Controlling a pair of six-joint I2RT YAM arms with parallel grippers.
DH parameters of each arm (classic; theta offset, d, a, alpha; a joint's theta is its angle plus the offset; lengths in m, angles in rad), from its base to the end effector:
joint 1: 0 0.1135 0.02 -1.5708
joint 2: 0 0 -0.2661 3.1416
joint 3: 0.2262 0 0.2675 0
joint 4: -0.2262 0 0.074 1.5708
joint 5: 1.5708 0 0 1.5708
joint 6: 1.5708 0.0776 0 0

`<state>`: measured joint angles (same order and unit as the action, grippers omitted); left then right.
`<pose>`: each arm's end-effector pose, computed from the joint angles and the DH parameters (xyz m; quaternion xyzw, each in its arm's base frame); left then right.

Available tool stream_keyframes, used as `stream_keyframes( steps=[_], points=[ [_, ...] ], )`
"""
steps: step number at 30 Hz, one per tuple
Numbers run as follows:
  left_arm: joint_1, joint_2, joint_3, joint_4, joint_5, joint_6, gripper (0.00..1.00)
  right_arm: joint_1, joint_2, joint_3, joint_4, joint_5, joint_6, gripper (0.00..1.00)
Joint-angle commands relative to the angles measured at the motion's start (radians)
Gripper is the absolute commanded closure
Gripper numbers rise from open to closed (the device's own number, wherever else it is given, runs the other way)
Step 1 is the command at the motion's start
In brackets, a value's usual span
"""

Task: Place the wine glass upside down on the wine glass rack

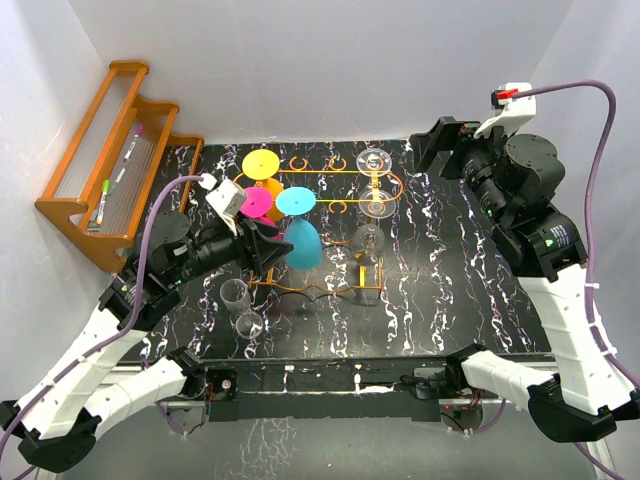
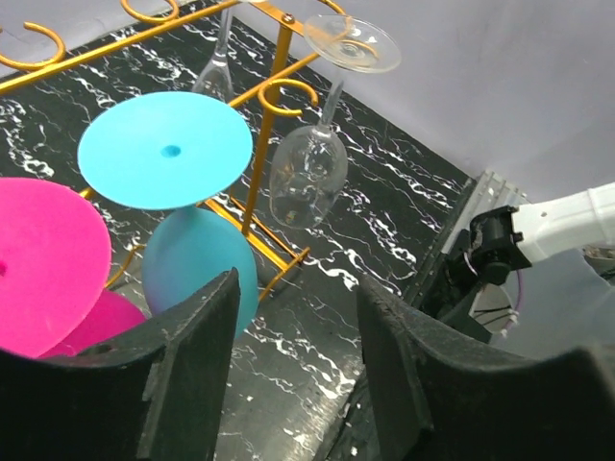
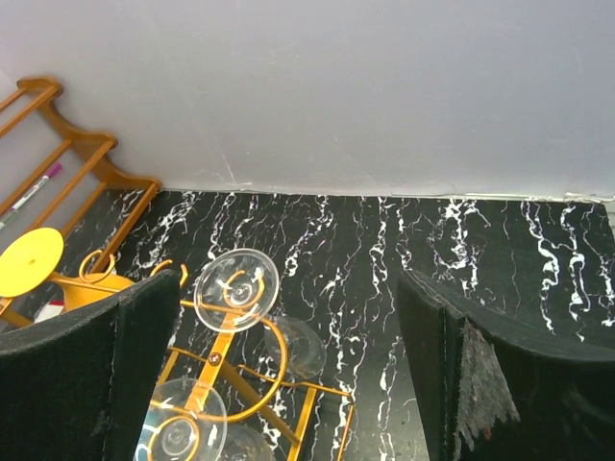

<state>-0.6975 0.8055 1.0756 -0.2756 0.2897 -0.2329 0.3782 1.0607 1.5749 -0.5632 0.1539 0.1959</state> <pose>0.1538 -0.1578 0.4320 0.2606 0.6593 -0.4045 0.5777 0.2256 0.0768 0.5188 -0.0129 0.7239 0.1413 0.6752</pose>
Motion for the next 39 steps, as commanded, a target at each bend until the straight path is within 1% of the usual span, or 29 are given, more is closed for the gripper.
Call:
stream_keyframes(
  steps=[1, 4, 7, 8, 11, 13, 15, 17, 20, 22, 26, 29, 31, 33, 35, 37, 39],
  points=[
    [0.004, -0.024, 0.106, -0.086, 0.038, 0.061, 0.45, -0.003, -0.020, 0.021, -0.001, -0.022, 0.041, 0.02],
    [0.014, -0.013, 0.233, -0.236, -0.001, 0.165, 0.38, -0.003, 0.002, 0.068, -0.058, -0.074, 0.046, 0.02],
    [0.025, 0.020, 0.364, -0.447, -0.065, 0.253, 0.29, -0.003, 0.024, 0.091, -0.113, -0.079, 0.075, 0.02],
    [0.039, 0.026, 0.398, -0.516, -0.076, 0.273, 0.24, -0.004, 0.027, 0.094, -0.124, -0.084, 0.085, 0.02],
    [0.070, 0.007, 0.454, -0.652, -0.101, 0.335, 0.15, -0.003, 0.029, 0.092, -0.138, -0.107, 0.115, 0.02],
    [0.089, -0.015, 0.466, -0.715, -0.135, 0.371, 0.06, -0.003, 0.021, 0.086, -0.136, -0.115, 0.126, 0.02],
    [0.107, -0.019, 0.467, -0.793, -0.187, 0.395, 0.03, -0.003, 0.015, 0.076, -0.131, -0.120, 0.131, 0.02],
    [0.126, -0.017, 0.445, -0.856, -0.193, 0.423, 0.03, -0.004, 0.008, 0.064, -0.127, -0.127, 0.133, 0.02],
    [0.166, 0.011, 0.397, -0.962, -0.108, 0.444, 0.03, -0.004, -0.008, 0.048, -0.125, -0.145, 0.142, 0.02],
    [0.211, -0.002, 0.369, -0.975, -0.072, 0.474, 0.03, -0.003, -0.026, 0.030, -0.121, -0.163, 0.156, 0.02],
    [0.221, 0.025, 0.343, -0.991, -0.176, 0.467, 0.03, -0.004, -0.086, -0.032, -0.101, -0.186, 0.182, 0.02],
    [0.221, 0.049, 0.271, -0.975, -0.240, 0.468, 0.04, -0.004, -0.103, -0.031, -0.118, -0.193, 0.179, 0.02],
    [0.225, 0.059, 0.231, -0.951, -0.257, 0.465, 0.07, -0.004, -0.103, -0.017, -0.140, -0.197, 0.174, 0.02],
    [0.236, 0.081, 0.207, -0.940, -0.243, 0.463, 0.12, -0.003, -0.113, -0.014, -0.151, -0.204, 0.170, 0.02],
    [0.254, 0.101, 0.195, -0.929, -0.212, 0.462, 0.18, -0.003, -0.129, -0.017, -0.153, -0.208, 0.166, 0.02],
    [0.266, 0.116, 0.184, -0.904, -0.216, 0.459, 0.24, -0.002, -0.140, -0.020, -0.158, -0.210, 0.164, 0.02],
    [0.270, 0.135, 0.187, -0.888, -0.216, 0.457, 0.26, -0.004, -0.148, -0.025, -0.160, -0.221, 0.165, 0.02]
  ],
)
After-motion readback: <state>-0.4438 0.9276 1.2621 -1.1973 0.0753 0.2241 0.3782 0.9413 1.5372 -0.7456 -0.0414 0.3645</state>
